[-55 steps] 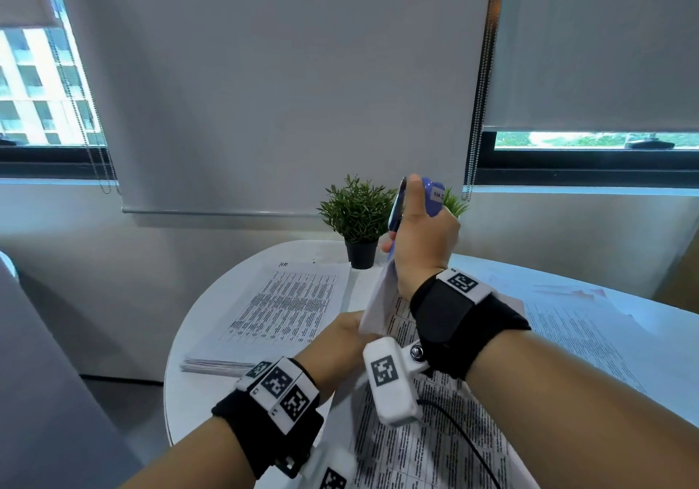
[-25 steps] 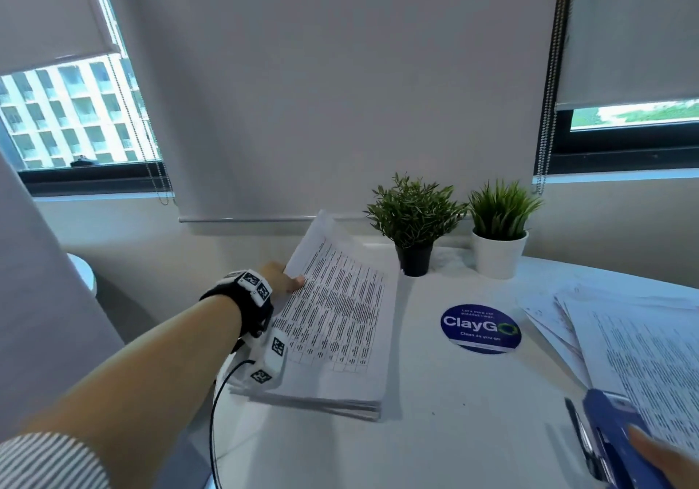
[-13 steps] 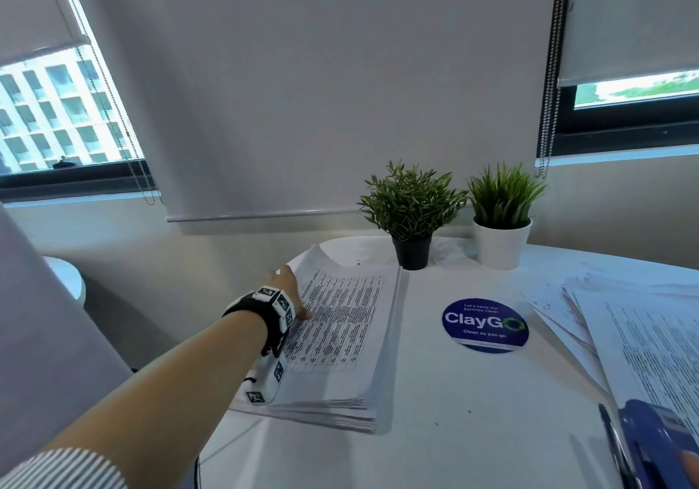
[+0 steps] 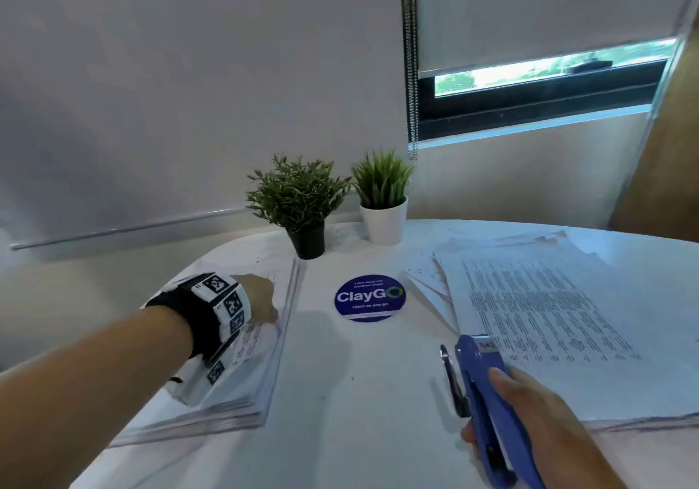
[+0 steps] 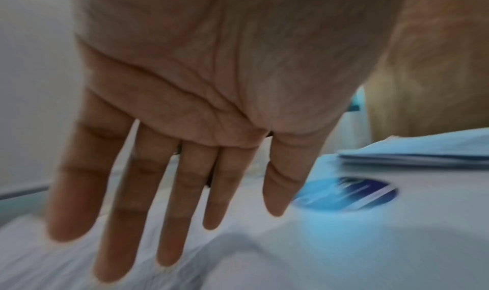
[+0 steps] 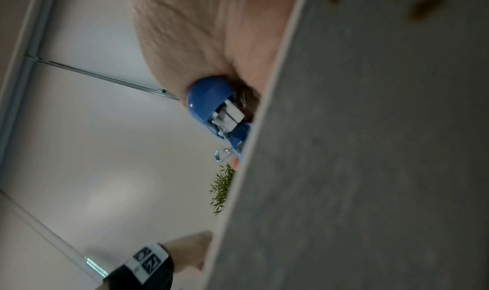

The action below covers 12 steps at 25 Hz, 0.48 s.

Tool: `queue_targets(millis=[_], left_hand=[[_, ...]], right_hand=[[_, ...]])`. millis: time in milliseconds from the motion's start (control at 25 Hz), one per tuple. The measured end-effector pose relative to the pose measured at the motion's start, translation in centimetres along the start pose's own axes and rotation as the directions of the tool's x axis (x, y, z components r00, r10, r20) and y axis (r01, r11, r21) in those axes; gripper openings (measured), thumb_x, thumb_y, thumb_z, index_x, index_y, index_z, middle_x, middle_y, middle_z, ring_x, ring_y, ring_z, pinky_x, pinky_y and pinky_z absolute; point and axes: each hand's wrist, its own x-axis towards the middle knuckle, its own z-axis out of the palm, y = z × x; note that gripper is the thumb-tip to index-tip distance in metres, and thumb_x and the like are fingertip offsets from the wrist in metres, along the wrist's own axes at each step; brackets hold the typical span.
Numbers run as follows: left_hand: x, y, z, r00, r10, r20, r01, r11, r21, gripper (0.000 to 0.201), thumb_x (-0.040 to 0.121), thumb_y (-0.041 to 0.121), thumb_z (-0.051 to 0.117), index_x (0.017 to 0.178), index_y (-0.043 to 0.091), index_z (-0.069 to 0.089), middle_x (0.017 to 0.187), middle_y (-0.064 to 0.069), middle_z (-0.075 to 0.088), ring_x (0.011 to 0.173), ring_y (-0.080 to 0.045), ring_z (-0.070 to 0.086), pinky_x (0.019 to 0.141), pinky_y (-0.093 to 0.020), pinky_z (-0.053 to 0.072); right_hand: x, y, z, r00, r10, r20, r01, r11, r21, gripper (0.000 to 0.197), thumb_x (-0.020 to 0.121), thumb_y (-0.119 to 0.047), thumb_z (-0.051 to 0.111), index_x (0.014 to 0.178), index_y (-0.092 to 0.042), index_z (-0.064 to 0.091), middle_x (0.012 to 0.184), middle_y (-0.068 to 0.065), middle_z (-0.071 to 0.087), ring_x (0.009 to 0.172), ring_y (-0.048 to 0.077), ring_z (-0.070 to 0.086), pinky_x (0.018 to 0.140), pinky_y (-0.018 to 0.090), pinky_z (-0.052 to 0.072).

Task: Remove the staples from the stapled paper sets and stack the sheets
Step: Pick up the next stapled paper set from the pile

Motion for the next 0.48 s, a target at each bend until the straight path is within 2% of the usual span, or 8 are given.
queue_targets(millis=[80, 120, 200, 280, 320, 400, 480], left_hand=[[0.3, 3.6, -2.0, 0.985, 0.103, -0.136, -0.106, 0.994, -0.01, 0.037, 0.095, 0.043, 0.05, 0.093, 0.009, 0.065, 0.098, -0.005, 0.066, 0.091, -0.024, 0.061, 0.079, -0.029, 0.048], [-0.1, 6.1, -3.0, 0.967, 0.171, -0.187, -0.185, 0.981, -0.061, 0.036, 0.094, 0.042, 0.052, 0.104, 0.011, 0.067, 0.109, -0.005, 0.066, 0.099, -0.024, 0.061, 0.086, -0.03, 0.048], [-0.3, 11.0, -4.5, 0.911, 0.288, -0.294, -0.361, 0.902, -0.236, 0.032, 0.093, 0.039, 0.057, 0.11, 0.015, 0.069, 0.115, -0.002, 0.065, 0.105, -0.021, 0.059, 0.086, -0.025, 0.044], [0.2, 15.4, -5.2, 0.868, 0.349, -0.353, -0.476, 0.787, -0.393, 0.03, 0.09, 0.039, 0.063, 0.104, 0.014, 0.071, 0.107, -0.003, 0.067, 0.098, -0.018, 0.059, 0.08, -0.024, 0.043], [0.4, 17.4, -5.5, 0.866, 0.346, -0.36, -0.486, 0.75, -0.449, 0.033, 0.088, 0.043, 0.065, 0.096, 0.012, 0.071, 0.098, -0.005, 0.067, 0.091, -0.019, 0.06, 0.077, -0.026, 0.044], [0.5, 20.9, -5.5, 0.899, 0.317, -0.302, -0.434, 0.744, -0.509, 0.052, 0.082, 0.058, 0.064, 0.07, 0.007, 0.062, 0.079, -0.007, 0.066, 0.073, -0.022, 0.061, 0.067, -0.029, 0.046], [0.2, 23.0, -5.4, 0.924, 0.303, -0.231, -0.381, 0.774, -0.506, 0.062, 0.076, 0.07, 0.063, 0.057, 0.012, 0.051, 0.064, -0.005, 0.064, 0.055, -0.018, 0.054, 0.057, -0.028, 0.043]], right_hand=[[-0.8, -0.9, 0.1, 1.0, 0.01, 0.024, -0.009, 0.999, -0.042, 0.033, 0.069, -0.041, 0.06, 0.083, -0.013, 0.071, 0.072, 0.035, 0.065, 0.056, 0.036, 0.058, 0.056, 0.036, 0.044], [-1.0, -0.7, 0.2, 1.0, -0.022, -0.018, 0.021, 0.998, -0.06, 0.034, 0.069, -0.041, 0.059, 0.086, -0.014, 0.071, 0.072, 0.034, 0.066, 0.058, 0.037, 0.058, 0.055, 0.035, 0.044], [-1.4, -0.7, -0.2, 0.998, -0.07, 0.001, 0.07, 0.997, -0.042, 0.038, 0.07, -0.041, 0.058, 0.095, -0.016, 0.07, 0.074, 0.03, 0.068, 0.061, 0.036, 0.06, 0.054, 0.033, 0.046], [-1.9, -1.0, -0.4, 0.993, -0.117, 0.033, 0.119, 0.989, -0.083, 0.039, 0.071, -0.04, 0.057, 0.102, -0.02, 0.07, 0.075, 0.023, 0.071, 0.064, 0.034, 0.064, 0.056, 0.033, 0.05], [-2.0, -1.0, -0.4, 0.989, -0.142, 0.043, 0.145, 0.986, -0.077, 0.037, 0.071, -0.039, 0.056, 0.101, -0.023, 0.071, 0.076, 0.02, 0.072, 0.066, 0.033, 0.066, 0.057, 0.032, 0.051], [-2.3, -1.2, -0.3, 0.985, -0.159, 0.066, 0.162, 0.986, -0.034, 0.031, 0.072, -0.038, 0.057, 0.096, -0.028, 0.073, 0.078, 0.021, 0.072, 0.067, 0.033, 0.065, 0.057, 0.03, 0.052], [-2.3, -1.0, -0.4, 0.98, -0.187, 0.072, 0.187, 0.982, 0.011, 0.027, 0.072, -0.04, 0.06, 0.094, -0.03, 0.073, 0.079, 0.026, 0.07, 0.066, 0.033, 0.063, 0.056, 0.03, 0.05]])
